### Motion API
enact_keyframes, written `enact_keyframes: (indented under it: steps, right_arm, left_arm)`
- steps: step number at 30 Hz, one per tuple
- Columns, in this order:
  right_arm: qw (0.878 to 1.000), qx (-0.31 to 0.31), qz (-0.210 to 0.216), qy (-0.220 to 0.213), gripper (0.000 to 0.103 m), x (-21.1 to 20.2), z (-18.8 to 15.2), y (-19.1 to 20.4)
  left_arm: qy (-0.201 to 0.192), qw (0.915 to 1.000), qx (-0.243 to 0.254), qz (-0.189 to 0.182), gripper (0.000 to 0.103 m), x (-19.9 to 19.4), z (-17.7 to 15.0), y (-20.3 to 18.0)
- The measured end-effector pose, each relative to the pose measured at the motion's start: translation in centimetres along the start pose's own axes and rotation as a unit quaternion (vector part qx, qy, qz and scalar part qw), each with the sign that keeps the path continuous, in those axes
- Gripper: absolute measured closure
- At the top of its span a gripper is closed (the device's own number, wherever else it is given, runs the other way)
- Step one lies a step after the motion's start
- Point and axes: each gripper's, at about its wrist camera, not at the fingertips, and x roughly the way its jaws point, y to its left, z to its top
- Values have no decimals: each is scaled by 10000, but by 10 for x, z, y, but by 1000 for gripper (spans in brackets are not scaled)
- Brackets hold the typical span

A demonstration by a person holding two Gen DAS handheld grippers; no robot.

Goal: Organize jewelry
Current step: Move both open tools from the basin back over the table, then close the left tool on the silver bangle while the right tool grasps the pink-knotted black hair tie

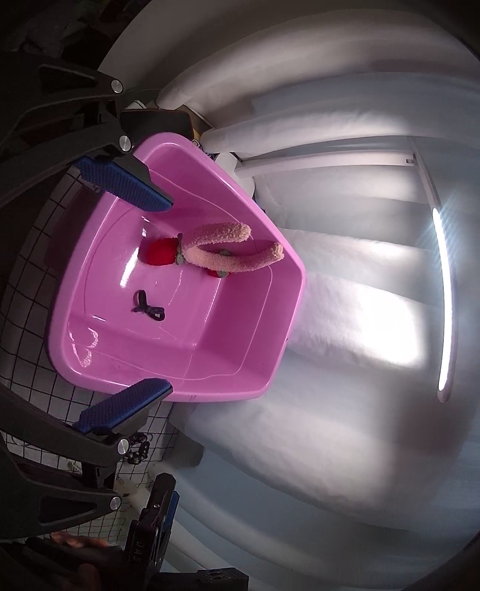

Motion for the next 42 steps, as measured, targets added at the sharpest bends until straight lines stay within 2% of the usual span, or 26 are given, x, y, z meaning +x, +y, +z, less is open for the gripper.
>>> enact_keyframes:
  steps: [4, 9, 12, 17, 22, 30, 35, 42]
  right_arm:
    - [9971, 550, -473, -250, 28, -45, -39, -50]
    - [9844, 1302, -1071, -502, 28, -95, -107, -99]
    - [9730, 1792, -1296, -656, 28, -116, -153, -117]
    - [9555, 2306, -1671, -765, 28, -134, -221, -135]
    - [9534, 2408, -1707, -627, 28, -134, -270, -139]
    - [9605, 2156, -1604, -727, 28, -118, -331, -143]
    - [9606, 2217, -1439, -862, 28, -107, -360, -149]
    - [9587, 2126, -1536, -1104, 28, -83, -374, -146]
  left_arm:
    - [-52, 9990, 282, -331, 7, -15, -11, -31]
    - [-14, 9941, 693, -838, 6, -28, -34, -73]
    - [94, 9887, 952, -1152, 6, -29, -53, -99]
    - [542, 9774, 1373, -1510, 6, -20, -92, -142]
    - [885, 9736, 1531, -1444, 6, -14, -132, -167]
    - [1138, 9806, 1379, -799, 6, 4, -194, -180]
    - [1033, 9812, 1540, -532, 6, 11, -230, -185]
    - [932, 9767, 1860, -528, 6, 34, -261, -203]
